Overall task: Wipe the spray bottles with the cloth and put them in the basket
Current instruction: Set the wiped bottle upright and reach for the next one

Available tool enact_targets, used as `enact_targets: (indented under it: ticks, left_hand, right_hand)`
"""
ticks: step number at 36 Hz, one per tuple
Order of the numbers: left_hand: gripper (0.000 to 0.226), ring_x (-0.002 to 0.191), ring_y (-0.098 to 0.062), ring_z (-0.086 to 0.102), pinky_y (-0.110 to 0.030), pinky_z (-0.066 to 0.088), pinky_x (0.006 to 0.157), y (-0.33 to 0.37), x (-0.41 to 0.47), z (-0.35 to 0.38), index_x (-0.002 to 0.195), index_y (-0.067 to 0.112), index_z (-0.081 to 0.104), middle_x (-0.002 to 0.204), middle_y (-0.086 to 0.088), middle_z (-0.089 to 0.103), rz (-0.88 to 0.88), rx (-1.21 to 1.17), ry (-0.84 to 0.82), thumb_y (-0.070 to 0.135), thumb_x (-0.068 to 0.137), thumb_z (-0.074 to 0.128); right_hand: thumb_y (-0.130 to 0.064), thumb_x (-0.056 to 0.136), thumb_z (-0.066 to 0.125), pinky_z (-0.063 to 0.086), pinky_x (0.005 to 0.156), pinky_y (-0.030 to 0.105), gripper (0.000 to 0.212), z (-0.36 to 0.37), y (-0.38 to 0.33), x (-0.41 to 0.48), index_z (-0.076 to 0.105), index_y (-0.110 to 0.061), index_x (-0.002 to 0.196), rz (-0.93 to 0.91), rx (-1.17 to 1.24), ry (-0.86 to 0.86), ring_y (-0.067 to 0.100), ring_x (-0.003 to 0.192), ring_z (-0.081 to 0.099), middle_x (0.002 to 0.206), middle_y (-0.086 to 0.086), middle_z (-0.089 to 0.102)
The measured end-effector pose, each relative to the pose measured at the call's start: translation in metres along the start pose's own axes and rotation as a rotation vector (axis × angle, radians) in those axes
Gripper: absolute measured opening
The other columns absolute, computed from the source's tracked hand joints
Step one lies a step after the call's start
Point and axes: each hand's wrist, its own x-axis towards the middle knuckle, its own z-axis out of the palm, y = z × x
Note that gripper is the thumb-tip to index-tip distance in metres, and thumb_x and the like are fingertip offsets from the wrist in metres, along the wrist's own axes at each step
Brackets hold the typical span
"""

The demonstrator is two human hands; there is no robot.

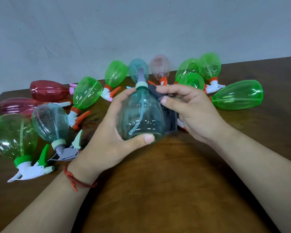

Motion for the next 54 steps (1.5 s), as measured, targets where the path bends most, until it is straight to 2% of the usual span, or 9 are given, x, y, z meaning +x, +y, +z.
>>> enact_targets:
  ticks: [4, 11, 18, 23, 35, 41, 44, 49, 54]
  left_hand:
    - [0.099, 0.141, -0.022, 0.058, -0.030, 0.053, 0.109, 0.001, 0.000, -0.003, 0.161, 0.015, 0.028, 0.152, 0.007, 0.056, -0.005, -0.008, -0.071, 0.007, 0.082, 0.087]
    - [0.108, 0.153, -0.019, 0.045, -0.042, 0.041, 0.125, -0.003, 0.001, -0.004, 0.165, 0.017, 0.026, 0.165, 0.008, 0.043, -0.001, 0.127, -0.160, 0.005, 0.080, 0.091]
    - [0.101, 0.142, -0.009, 0.057, -0.027, 0.050, 0.113, -0.006, 0.004, -0.002, 0.162, 0.021, 0.031, 0.151, 0.021, 0.055, 0.000, 0.069, 0.060, 0.014, 0.080, 0.091]
    - [0.101, 0.139, -0.014, 0.060, -0.037, 0.051, 0.114, -0.013, 0.008, -0.012, 0.161, 0.028, 0.032, 0.150, 0.012, 0.058, -0.022, 0.106, 0.178, 0.027, 0.080, 0.092]
    - [0.094, 0.138, -0.011, 0.060, -0.021, 0.052, 0.105, -0.001, 0.003, -0.004, 0.160, 0.015, 0.034, 0.148, 0.015, 0.058, -0.022, -0.003, 0.069, 0.005, 0.082, 0.087]
    - [0.099, 0.142, -0.025, 0.058, -0.031, 0.054, 0.107, 0.013, -0.001, 0.007, 0.163, 0.012, 0.029, 0.153, 0.004, 0.055, 0.035, -0.175, -0.001, 0.041, 0.087, 0.086]
    - [0.101, 0.146, -0.023, 0.054, -0.033, 0.052, 0.113, 0.010, 0.000, 0.005, 0.165, 0.014, 0.027, 0.157, 0.006, 0.052, 0.037, -0.057, -0.021, 0.021, 0.086, 0.089]
    - [0.102, 0.147, -0.017, 0.052, -0.034, 0.047, 0.118, 0.003, 0.000, -0.002, 0.160, 0.017, 0.034, 0.156, 0.009, 0.053, 0.041, 0.070, -0.032, 0.020, 0.079, 0.096]
    - [0.102, 0.147, -0.007, 0.051, -0.024, 0.045, 0.117, -0.001, 0.003, -0.002, 0.163, 0.018, 0.033, 0.160, 0.012, 0.051, 0.031, 0.088, 0.042, 0.011, 0.079, 0.091]
  right_hand:
    - [0.001, 0.092, 0.070, 0.052, 0.111, 0.045, 0.022, 0.000, 0.001, 0.000, 0.079, -0.012, 0.108, 0.012, 0.072, 0.027, 0.022, 0.113, 0.069, 0.118, 0.011, 0.077]
    - [0.009, 0.095, 0.068, 0.052, 0.100, 0.021, 0.026, 0.002, -0.004, -0.002, 0.078, -0.011, 0.109, -0.093, -0.160, 0.001, 0.009, 0.115, 0.071, 0.110, -0.004, 0.080]
    - [0.008, 0.094, 0.071, 0.049, 0.108, 0.029, 0.027, 0.006, -0.006, -0.007, 0.078, -0.012, 0.111, -0.252, -0.390, -0.062, 0.015, 0.122, 0.067, 0.120, 0.002, 0.076]
    - [0.003, 0.092, 0.076, 0.051, 0.109, 0.034, 0.022, 0.010, -0.004, -0.014, 0.083, -0.013, 0.106, -0.276, -0.528, -0.158, 0.020, 0.120, 0.068, 0.120, -0.004, 0.075]
    - [0.008, 0.095, 0.069, 0.050, 0.105, 0.024, 0.029, 0.009, 0.000, -0.006, 0.078, -0.015, 0.109, -0.151, -0.240, -0.027, 0.009, 0.119, 0.069, 0.116, -0.004, 0.077]
    - [-0.004, 0.094, 0.068, 0.052, 0.107, 0.044, 0.022, 0.011, -0.003, -0.005, 0.077, -0.017, 0.109, -0.069, 0.087, 0.065, 0.020, 0.108, 0.068, 0.112, 0.006, 0.077]
    - [0.004, 0.097, 0.067, 0.053, 0.109, 0.045, 0.021, 0.010, -0.006, -0.004, 0.075, -0.010, 0.110, -0.126, 0.036, 0.075, 0.020, 0.110, 0.070, 0.115, 0.007, 0.078]
    - [0.011, 0.097, 0.064, 0.050, 0.104, 0.023, 0.028, 0.008, -0.007, -0.005, 0.075, -0.012, 0.109, -0.200, -0.170, 0.030, 0.010, 0.119, 0.069, 0.117, -0.004, 0.077]
    - [0.010, 0.096, 0.067, 0.048, 0.108, 0.026, 0.030, 0.007, -0.006, -0.006, 0.077, -0.013, 0.112, -0.261, -0.333, -0.009, 0.013, 0.123, 0.067, 0.121, 0.002, 0.075]
